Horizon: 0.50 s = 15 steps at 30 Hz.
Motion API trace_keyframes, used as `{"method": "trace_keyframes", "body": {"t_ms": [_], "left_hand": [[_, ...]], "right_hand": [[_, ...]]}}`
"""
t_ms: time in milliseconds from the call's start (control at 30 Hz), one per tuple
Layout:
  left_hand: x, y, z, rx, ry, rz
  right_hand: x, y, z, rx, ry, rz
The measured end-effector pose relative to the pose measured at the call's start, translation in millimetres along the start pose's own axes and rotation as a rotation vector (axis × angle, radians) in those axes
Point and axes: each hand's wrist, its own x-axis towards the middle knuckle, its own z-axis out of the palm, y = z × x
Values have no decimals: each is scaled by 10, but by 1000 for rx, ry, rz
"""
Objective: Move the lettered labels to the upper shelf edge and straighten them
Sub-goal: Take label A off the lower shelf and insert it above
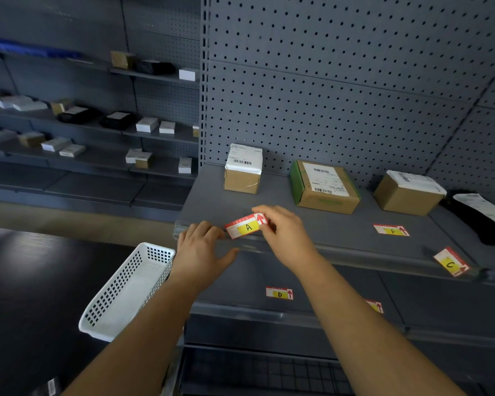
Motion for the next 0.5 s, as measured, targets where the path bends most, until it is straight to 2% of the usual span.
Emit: {"method": "trace_keyframes", "body": {"t_ms": [267, 500], "left_hand": [[-26, 10, -17, -12, 3, 7], [-52, 29, -34, -34, -2, -2]], "right_hand": [[-19, -76, 35, -139, -79, -55], [-27, -145, 79, -198, -137, -30]]}}
